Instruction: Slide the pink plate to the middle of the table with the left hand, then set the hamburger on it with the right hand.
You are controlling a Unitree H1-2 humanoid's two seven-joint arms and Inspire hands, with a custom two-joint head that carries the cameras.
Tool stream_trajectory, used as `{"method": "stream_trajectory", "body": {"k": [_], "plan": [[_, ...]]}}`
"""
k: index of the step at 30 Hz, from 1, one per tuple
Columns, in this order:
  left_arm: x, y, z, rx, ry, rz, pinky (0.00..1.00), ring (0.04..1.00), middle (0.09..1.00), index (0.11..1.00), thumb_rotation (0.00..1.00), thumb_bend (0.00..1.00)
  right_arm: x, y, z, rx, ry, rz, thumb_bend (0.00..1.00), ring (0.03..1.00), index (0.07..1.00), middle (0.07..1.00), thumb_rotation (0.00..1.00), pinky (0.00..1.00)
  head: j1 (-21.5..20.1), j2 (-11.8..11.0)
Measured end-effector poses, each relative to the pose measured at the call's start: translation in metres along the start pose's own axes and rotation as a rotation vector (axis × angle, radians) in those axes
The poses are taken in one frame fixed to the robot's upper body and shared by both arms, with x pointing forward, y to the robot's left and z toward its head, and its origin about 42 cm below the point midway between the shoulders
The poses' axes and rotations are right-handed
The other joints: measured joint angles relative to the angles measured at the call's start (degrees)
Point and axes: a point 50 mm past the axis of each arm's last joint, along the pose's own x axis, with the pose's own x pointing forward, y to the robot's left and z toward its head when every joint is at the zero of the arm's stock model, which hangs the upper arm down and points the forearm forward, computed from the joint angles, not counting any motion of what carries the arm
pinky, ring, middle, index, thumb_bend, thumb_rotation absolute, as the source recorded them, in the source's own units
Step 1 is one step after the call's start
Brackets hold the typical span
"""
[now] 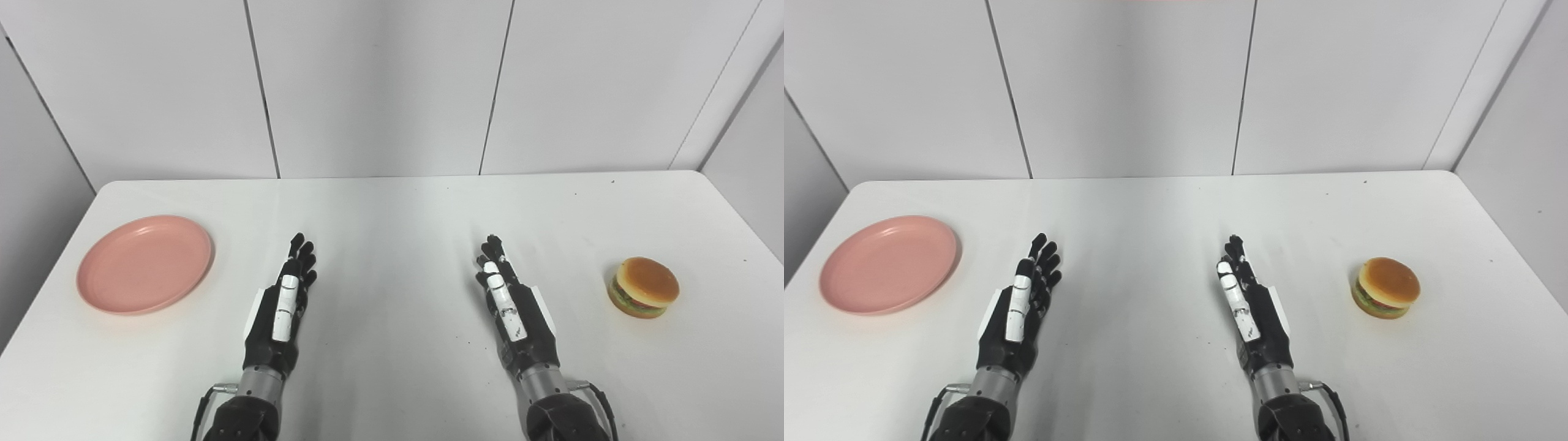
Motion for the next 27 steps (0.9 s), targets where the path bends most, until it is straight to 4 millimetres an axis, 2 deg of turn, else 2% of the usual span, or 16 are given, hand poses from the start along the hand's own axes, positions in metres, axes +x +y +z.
{"method": "stream_trajectory", "body": {"k": [3,9,18,25,27], "plan": [[0.0,0.0,0.0,-0.009,0.009,-0.007,1.0,1.0,1.0,1.0,1.0,0.73,-0.001,0.0,0.003,0.0,-0.009,0.001,0.56,1.0,1.0,1.0,0.84,1.0,0.1,0.0],[-0.002,-0.002,0.0,-0.012,0.01,-0.018,1.0,1.0,1.0,1.0,1.0,0.73,-0.004,-0.001,0.004,0.008,-0.015,-0.004,0.57,1.0,1.0,1.0,0.83,1.0,0.6,-0.5],[-0.011,-0.008,0.003,-0.019,0.027,-0.033,1.0,1.0,1.0,1.0,1.0,0.76,-0.013,-0.001,0.008,0.027,-0.031,-0.009,0.53,1.0,1.0,1.0,0.83,1.0,0.4,-0.1],[-0.017,-0.01,0.003,-0.011,0.029,-0.034,1.0,1.0,1.0,1.0,1.0,0.75,-0.024,0.009,0.014,0.012,-0.027,0.028,0.5,1.0,1.0,1.0,0.9,1.0,-0.1,0.0],[-0.02,-0.01,0.003,-0.013,0.029,-0.034,1.0,1.0,1.0,1.0,1.0,0.75,-0.026,0.011,0.013,0.005,-0.009,0.047,0.5,1.0,1.0,1.0,0.88,1.0,0.4,-0.5]]}}
